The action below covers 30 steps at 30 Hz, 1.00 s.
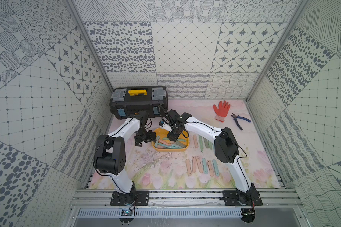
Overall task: Take the fruit knife out of the storage box
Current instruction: Pick up the fruit knife from the storage box.
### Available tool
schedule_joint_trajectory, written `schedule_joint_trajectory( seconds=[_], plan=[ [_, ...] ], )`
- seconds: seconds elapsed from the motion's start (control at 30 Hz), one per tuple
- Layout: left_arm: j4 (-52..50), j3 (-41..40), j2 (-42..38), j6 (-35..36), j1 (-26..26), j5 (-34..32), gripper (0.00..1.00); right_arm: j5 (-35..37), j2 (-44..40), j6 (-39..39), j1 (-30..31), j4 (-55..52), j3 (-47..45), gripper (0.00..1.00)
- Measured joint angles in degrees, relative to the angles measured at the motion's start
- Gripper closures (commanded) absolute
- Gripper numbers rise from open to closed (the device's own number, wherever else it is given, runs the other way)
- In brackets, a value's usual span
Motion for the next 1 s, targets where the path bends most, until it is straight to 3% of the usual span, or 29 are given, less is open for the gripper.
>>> schedule_joint_trajectory(
  seconds=[0.57,1.0],
  plan=[
    [0.0,0.0,0.0,0.0,0.0,0.0,0.08,4.5,6.1,-0.9,1.9,-0.1,2.7,0.48],
    [0.0,0.0,0.0,0.0,0.0,0.0,0.08,9.5,9.4,1.9,2.1,-1.0,7.5,0.62]
  ],
)
